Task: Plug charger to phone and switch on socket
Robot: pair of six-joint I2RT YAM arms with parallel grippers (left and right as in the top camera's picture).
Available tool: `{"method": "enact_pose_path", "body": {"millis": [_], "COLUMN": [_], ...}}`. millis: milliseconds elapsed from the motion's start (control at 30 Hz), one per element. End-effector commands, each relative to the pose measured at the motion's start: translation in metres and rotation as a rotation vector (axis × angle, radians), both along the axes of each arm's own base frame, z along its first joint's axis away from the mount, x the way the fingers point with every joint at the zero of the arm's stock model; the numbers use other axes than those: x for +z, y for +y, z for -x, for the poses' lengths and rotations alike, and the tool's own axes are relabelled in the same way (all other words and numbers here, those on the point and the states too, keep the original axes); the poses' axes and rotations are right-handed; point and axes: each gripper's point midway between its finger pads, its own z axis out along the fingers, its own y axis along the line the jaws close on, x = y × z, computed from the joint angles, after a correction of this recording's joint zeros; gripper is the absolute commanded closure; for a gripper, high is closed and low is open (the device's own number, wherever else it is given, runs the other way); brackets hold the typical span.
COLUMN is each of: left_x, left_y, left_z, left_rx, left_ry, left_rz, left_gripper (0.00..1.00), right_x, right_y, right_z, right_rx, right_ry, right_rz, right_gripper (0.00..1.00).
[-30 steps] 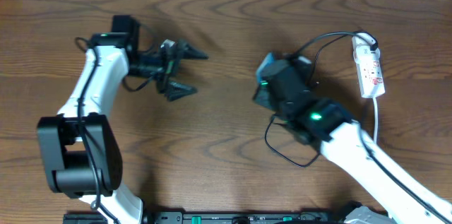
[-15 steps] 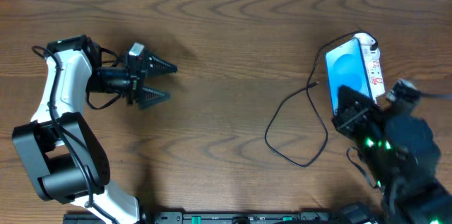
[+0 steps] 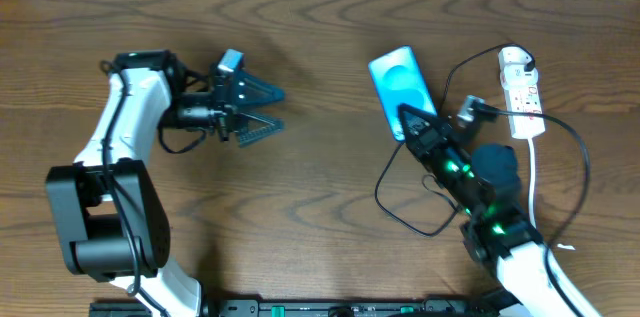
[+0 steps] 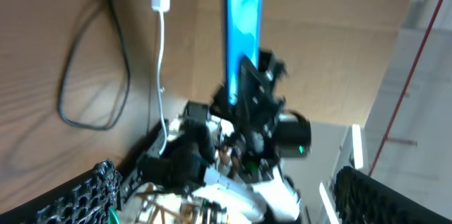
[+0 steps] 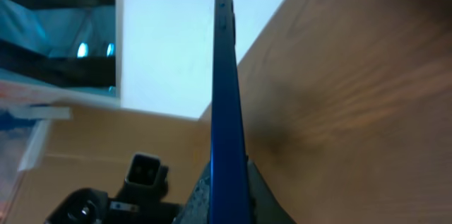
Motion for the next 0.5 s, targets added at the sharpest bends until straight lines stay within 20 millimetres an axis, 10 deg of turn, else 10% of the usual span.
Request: {"method": "enact_pose_path", "body": {"millis": [0,467], "left_x": [0.009,-0.005], "left_y": [-0.013,-0.017], "left_z": [0.007,-0.033], "left_rx": [-0.032,-0.035], "left_ry": [-0.062,-0.29], "left_rz": [0.03,-0.031], "left_gripper": [0.02,0.02], "right_x": [-0.004,-0.017], "right_y": [0.025,0.049], "right_z": [0.0,-0.013], "right_rx": [0.129,0.207], "right_ry": [0.072,0.091], "right_rz": [-0.136,-0.235], "right_gripper": [0.99,0.99]}}
